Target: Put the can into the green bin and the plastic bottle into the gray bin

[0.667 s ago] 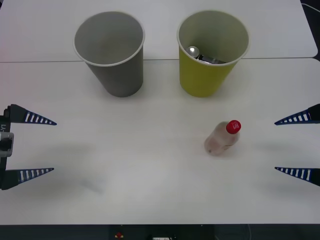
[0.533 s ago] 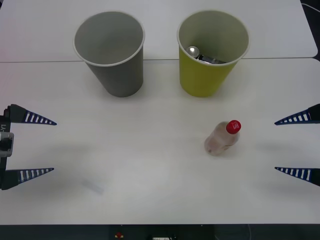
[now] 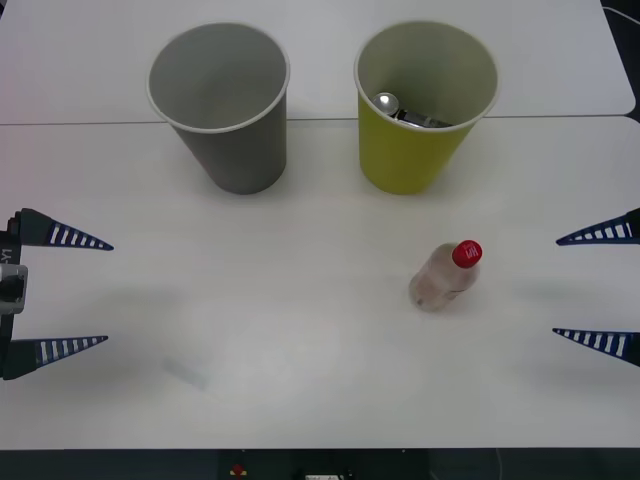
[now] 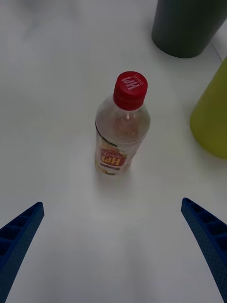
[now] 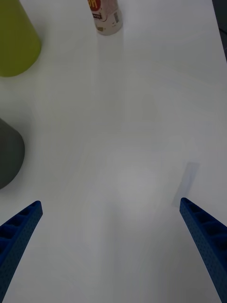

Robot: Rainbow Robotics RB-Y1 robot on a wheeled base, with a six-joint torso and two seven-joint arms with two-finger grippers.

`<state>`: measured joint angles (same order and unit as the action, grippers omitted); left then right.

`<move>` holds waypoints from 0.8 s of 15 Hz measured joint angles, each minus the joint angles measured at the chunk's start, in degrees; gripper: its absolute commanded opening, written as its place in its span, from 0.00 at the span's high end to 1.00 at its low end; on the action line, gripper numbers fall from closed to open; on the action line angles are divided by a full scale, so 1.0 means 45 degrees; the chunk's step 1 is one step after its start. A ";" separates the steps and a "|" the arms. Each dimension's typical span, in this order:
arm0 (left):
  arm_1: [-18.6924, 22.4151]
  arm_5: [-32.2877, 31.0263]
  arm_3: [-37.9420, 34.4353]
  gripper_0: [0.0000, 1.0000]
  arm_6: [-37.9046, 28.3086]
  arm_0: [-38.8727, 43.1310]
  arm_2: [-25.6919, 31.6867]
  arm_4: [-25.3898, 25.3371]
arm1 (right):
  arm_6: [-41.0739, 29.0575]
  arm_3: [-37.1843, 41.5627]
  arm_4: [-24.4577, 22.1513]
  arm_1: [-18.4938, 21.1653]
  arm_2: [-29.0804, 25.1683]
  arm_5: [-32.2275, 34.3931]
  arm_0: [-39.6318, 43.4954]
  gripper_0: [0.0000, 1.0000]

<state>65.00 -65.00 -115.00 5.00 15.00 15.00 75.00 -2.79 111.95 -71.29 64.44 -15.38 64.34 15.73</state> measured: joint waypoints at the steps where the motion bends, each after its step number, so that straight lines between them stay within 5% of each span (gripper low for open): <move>1: 0.0000 0.0000 0.0000 0.00 0.0000 0.0000 0.0000 0.0000 | 0.0125 -0.0278 0.0263 -0.0003 0.0194 0.0000 -0.0057 0.00; 12: 0.0000 0.0000 0.0000 0.00 0.0000 0.0000 0.0000 0.0000 | 0.5499 -0.5921 0.4607 -0.1360 0.4140 0.0318 -0.2962 0.00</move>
<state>65.00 -65.00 -115.00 5.00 15.00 15.00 75.00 21.96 85.30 -50.56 58.32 3.25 65.77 2.40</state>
